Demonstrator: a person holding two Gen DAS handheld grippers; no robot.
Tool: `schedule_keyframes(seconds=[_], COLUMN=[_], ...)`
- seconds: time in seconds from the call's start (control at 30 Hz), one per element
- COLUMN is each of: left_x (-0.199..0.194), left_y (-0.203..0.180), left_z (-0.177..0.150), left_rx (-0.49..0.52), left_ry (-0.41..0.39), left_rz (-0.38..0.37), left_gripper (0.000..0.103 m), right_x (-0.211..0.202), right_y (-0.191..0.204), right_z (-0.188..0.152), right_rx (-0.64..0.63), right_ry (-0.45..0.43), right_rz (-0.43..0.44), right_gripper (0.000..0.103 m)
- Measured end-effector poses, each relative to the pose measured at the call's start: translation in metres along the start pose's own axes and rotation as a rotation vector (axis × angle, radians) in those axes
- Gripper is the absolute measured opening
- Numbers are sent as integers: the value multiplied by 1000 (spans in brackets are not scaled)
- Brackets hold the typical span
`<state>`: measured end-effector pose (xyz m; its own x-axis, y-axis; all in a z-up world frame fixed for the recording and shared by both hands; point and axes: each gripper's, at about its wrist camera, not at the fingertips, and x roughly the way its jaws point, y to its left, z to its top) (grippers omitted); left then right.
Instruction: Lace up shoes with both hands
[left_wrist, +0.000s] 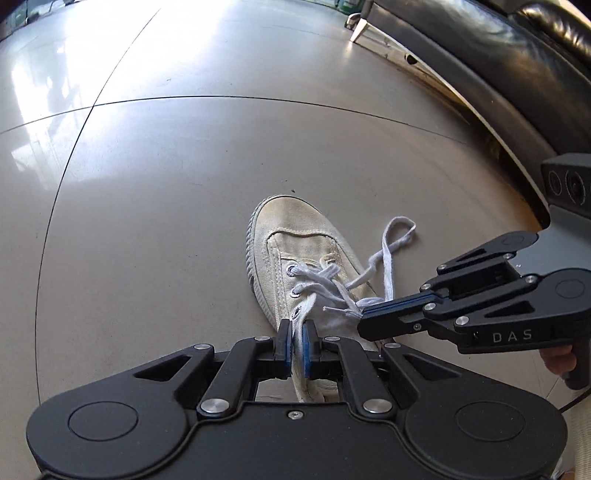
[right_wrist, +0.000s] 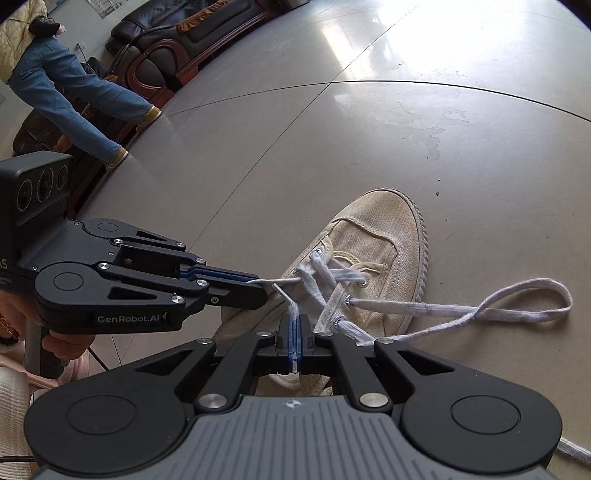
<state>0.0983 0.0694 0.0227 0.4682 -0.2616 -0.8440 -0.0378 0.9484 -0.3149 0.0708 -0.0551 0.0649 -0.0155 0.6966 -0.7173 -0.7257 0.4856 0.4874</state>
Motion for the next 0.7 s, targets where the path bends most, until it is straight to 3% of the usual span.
schedule_keyframes(seconds=[0.17,0.27,0.53,0.7], left_x=[2,4,18,19], left_y=[25,34,45,44], left_z=[1,2,0,0], left_rx=[-204,-268,-349,-339], left_ry=[22,28,35,33], left_rz=[-91,-117,-152,-148], left_gripper=[5,5,5,5], right_x=[5,8,13,15], right_y=[-1,-2,-2,-2], right_z=[3,4,7,9], right_rx=[15,34,73,86], right_ry=[16,28,44,46], right_rz=[-10,-15,-17,-23], right_gripper=[2,2,2,2])
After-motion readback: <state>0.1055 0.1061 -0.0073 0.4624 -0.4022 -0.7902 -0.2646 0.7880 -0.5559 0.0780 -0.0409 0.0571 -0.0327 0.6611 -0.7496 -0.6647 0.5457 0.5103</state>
